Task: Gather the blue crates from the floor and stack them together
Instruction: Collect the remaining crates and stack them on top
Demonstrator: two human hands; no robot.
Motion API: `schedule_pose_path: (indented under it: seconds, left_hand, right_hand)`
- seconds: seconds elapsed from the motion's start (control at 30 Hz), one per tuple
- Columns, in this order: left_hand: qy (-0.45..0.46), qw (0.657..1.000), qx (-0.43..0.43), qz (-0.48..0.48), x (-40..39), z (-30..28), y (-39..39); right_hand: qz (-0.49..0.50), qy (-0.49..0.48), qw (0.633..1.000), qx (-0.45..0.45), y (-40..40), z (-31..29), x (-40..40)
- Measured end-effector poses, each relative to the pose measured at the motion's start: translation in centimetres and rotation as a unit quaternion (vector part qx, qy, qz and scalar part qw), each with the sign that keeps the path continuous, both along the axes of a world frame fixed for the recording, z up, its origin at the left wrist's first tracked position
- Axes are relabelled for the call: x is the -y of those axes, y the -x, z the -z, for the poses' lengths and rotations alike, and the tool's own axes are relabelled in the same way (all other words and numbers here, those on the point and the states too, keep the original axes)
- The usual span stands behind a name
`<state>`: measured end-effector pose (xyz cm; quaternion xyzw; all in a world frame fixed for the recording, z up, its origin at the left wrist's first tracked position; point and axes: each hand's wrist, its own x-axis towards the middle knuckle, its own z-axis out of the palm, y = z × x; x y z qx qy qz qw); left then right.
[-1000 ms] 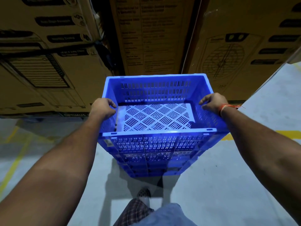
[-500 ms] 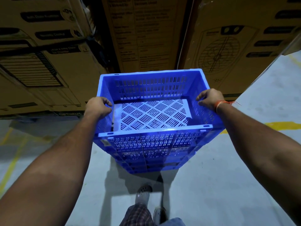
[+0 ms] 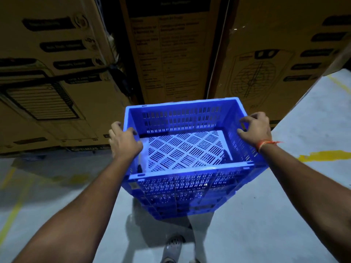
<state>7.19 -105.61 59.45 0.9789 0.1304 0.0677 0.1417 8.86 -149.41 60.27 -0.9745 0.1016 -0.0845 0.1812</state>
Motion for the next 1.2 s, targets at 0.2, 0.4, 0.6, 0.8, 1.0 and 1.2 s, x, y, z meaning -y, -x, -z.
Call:
schedule_pose_path:
  seconds: [0.2,0.4,0.6,0.8,1.0,1.2]
  left_hand:
    - [0.157,0.978,0.070,0.121,5.0,-2.1,-0.1]
    - [0.275,0.910,0.049,0.308,13.9,-3.8,-1.1]
    - [0.341,0.810,-0.001,0.477,27.1,-5.2,1.7]
    - [0.349,0.698,-0.081,0.620,42.4,-3.7,7.4]
    - [0.318,0.645,-0.176,0.673,57.6,-1.4,14.3]
    - [0.304,0.623,-0.217,0.687,70.5,-0.3,20.5]
  right_hand:
    - [-0.009,-0.113,0.989,0.094,3.8,-1.8,-2.2]
    - [0.045,-0.194,0.975,0.102,10.2,-2.9,-0.4]
    - [0.204,-0.239,0.943,0.106,21.4,-3.1,6.5]
    - [0.364,-0.244,0.891,0.120,34.4,-0.4,15.1]
    - [0.471,-0.272,0.827,0.141,44.6,2.2,24.3]
    - [0.500,-0.280,0.809,0.127,51.6,3.5,34.6]
